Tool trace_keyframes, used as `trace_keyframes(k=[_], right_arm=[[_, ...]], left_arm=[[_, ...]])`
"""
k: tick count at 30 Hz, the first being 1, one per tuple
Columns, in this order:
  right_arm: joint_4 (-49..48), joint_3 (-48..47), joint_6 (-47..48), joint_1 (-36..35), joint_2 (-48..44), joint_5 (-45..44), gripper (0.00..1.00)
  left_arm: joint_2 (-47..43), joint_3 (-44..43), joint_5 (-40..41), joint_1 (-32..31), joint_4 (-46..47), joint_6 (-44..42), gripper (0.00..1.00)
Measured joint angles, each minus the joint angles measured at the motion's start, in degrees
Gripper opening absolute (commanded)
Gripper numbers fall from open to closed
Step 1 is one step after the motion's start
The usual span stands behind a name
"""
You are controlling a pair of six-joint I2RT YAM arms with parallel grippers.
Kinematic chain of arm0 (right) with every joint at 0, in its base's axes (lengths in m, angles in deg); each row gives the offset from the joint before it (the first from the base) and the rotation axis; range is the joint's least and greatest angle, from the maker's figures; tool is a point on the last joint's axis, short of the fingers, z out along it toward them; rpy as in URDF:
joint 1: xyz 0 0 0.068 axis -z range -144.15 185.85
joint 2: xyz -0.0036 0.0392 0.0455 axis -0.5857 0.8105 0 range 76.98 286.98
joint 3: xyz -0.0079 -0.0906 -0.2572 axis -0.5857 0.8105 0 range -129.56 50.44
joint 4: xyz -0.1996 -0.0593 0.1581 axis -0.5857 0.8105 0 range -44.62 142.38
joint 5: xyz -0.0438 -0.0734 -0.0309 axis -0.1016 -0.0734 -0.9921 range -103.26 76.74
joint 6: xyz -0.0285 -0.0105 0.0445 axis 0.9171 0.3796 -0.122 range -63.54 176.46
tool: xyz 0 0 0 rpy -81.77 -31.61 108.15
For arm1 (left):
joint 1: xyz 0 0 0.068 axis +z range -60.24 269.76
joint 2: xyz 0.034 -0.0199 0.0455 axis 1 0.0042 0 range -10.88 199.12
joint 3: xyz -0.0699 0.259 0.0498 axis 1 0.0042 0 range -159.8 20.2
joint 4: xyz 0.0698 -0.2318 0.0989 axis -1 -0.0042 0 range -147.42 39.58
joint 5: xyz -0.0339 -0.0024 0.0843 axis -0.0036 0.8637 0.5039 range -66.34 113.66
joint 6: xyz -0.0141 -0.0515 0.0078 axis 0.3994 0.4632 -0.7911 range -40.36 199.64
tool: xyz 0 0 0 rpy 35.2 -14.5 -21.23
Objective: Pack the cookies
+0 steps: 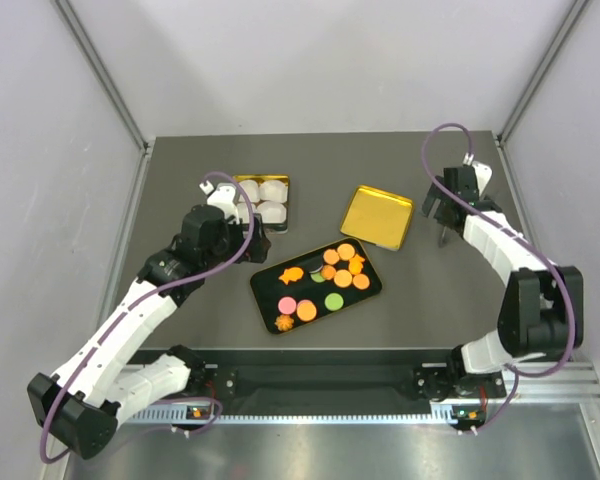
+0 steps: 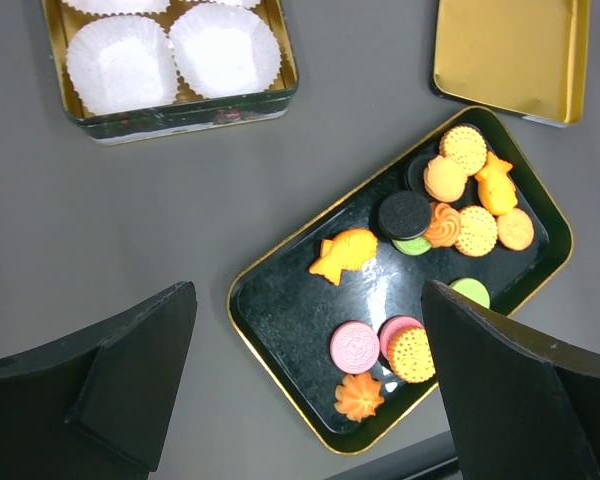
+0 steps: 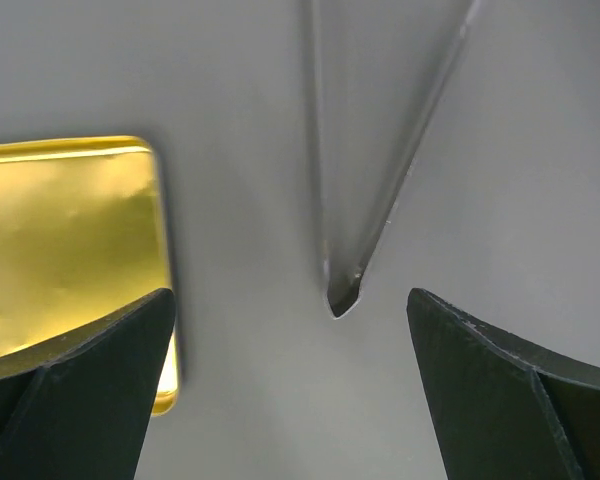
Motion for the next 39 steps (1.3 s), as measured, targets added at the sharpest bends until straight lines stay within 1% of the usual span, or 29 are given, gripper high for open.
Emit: trace_keyframes(k=[8,11,16,19,22,23,26,30,32,34,35,37,39], right_arm=[[-1.01,-0.66,-0.9,4.76,8.94,-0.35,1.0],[-1.92,-2.75,-0.87,7.76,13.68,0.83,1.0],[-2.47,-7.34,-0.85,11.23,19.56,3.54,0.96],[-2.4,-9.38,-0.79,12.17,21.77,5.29,0.96],[-2.51,-11.5,-0.76,12.24,23.91,6.14,0.94],[-2.49,-12.09,-0.76,12.24,24.59,6.29,0.91],[-2.51,-13.11,-0.74,12.22,25.92,6.84,0.9],[-2.01,-14.36,-0.57,12.24,27.04,6.64,0.86],[-1.7,-14.99,-0.55,12.24,27.54,6.58,0.81],[-1.62,-15.28,-0.55,12.22,27.71,6.58,0.78],[-1.57,-15.28,-0.42,12.22,27.74,6.56,0.75],[-1.51,-15.28,-0.35,12.22,27.74,6.36,0.72],[-1.4,-15.28,-0.37,12.22,27.74,6.12,0.65]], left_arm=[[-0.15,0.61,-1.75,0.0,0.02,0.02,0.99],[-0.15,0.74,-2.14,0.0,0.02,0.02,0.99],[-0.15,0.83,-2.1,0.0,0.02,0.0,0.99],[-0.15,0.85,-2.1,0.0,0.02,0.0,0.99],[-0.15,0.9,-2.1,0.0,0.0,0.02,0.99],[-0.15,0.92,-2.1,0.0,0.02,0.02,0.99],[-0.15,0.92,-2.1,0.0,0.0,0.02,0.99],[-0.17,1.25,-2.19,0.0,0.09,0.07,0.99],[-0.17,1.88,-2.4,0.0,0.09,0.26,0.99],[-0.15,2.49,-2.75,0.0,0.07,0.55,0.99],[-0.11,2.73,-2.99,0.0,0.04,0.76,0.98],[-0.04,2.82,-3.45,0.0,0.04,1.11,0.98],[0.0,2.82,-3.85,0.0,0.09,1.33,0.98]])
